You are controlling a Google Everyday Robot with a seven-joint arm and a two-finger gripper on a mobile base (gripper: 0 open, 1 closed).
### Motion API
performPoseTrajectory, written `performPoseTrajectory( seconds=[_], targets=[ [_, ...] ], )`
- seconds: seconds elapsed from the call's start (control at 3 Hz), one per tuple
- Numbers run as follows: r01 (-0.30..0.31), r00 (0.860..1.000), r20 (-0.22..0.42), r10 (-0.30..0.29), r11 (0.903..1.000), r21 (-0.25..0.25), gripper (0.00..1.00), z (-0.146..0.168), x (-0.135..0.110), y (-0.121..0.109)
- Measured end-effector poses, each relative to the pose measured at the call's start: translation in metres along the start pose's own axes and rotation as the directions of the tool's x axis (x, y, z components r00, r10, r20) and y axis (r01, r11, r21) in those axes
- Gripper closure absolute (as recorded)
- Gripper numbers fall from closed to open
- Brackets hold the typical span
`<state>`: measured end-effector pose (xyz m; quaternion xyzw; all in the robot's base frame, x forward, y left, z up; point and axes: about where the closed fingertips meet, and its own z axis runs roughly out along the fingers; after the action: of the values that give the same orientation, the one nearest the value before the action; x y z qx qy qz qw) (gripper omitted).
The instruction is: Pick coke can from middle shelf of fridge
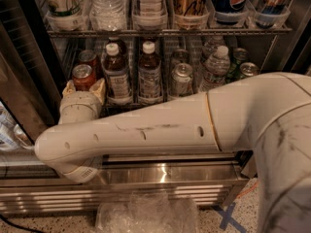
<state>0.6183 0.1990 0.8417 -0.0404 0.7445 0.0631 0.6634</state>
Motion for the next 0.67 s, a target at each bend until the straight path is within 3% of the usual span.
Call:
performPoseTrajectory(
  seconds=[0.33, 0.67],
  targets=[
    [0.017, 1.000, -0.007, -0.018, 0.9998, -0.010, 0.34, 0.0132, 0.0018, -0.0004],
    [0.023, 1.000, -0.020, -0.023, 0.9995, -0.020, 0.53, 0.0206, 0.0066, 0.0006]
  ],
)
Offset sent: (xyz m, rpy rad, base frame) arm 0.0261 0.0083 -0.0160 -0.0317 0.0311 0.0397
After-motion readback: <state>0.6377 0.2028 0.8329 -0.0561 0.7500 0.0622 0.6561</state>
